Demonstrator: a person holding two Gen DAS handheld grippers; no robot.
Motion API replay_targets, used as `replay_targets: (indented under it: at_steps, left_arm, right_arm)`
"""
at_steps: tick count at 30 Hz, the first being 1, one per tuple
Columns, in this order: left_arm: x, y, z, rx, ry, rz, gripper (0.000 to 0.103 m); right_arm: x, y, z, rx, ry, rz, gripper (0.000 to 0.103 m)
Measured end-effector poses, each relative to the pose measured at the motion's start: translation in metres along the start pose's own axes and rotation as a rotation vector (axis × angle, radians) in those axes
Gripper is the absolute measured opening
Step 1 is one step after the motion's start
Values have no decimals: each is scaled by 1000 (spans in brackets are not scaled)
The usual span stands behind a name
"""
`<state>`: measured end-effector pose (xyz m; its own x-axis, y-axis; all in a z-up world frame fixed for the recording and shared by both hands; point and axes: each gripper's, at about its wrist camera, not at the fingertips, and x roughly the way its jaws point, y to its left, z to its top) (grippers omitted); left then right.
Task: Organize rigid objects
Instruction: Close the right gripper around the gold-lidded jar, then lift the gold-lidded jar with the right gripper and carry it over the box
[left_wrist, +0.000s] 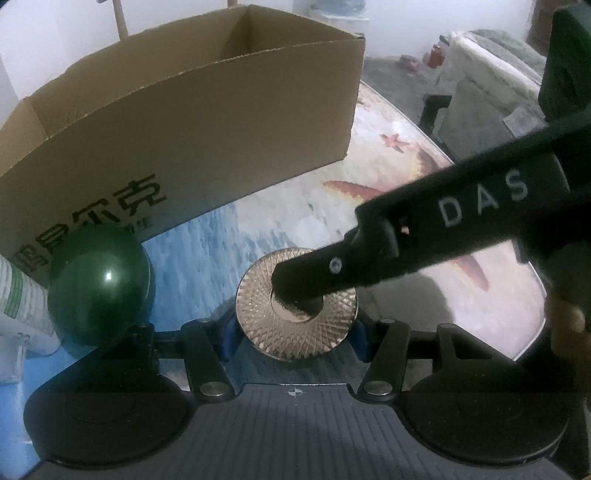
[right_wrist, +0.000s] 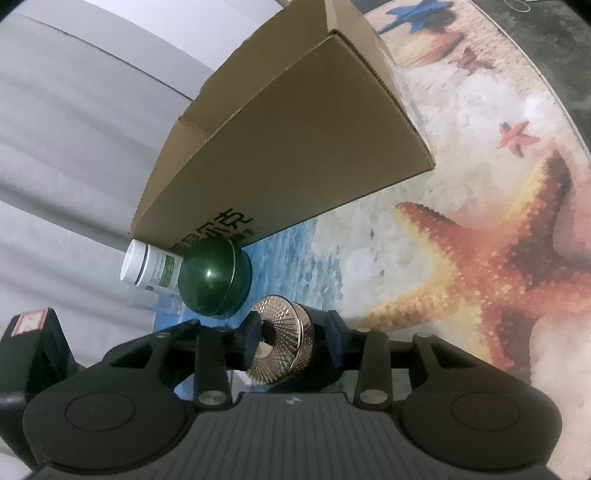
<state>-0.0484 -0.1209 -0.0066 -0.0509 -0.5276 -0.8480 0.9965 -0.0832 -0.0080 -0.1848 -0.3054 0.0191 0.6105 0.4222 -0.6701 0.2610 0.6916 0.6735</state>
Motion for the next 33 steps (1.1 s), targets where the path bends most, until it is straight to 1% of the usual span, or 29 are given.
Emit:
replay_targets:
  at_steps: [3,6,13,17,22,25,29,33]
  left_arm:
    - [-2,0,-1,2,1,1,57]
    - [1,2,-3,6,5,-4,57]
    - [-6,6,-14,17,-23,-17,58]
    - [-8,6,-18,31,-39,-21,58]
    - [-5,6,-20,24,-45,-20,59]
    - [2,2,-14,14,-39,-16,58]
    - [9,6,-6,11,-29,-9,58]
    - [10,6,-3,14,-20,2,58]
  right_arm:
    - [3,-1,-1,9,4,7,47]
    - [4,-2,-1,20,6,13,49]
    - [6,-5,0,34,8,19,49]
    - [6,-11,1,65,7,42,49]
    - [6,-16,1,86,10,59,49]
    - [5,-17,-1,86,15,67,49]
    - [3,-14,-2,76,6,76,49]
    - [3,-10,0,54,-1,58,49]
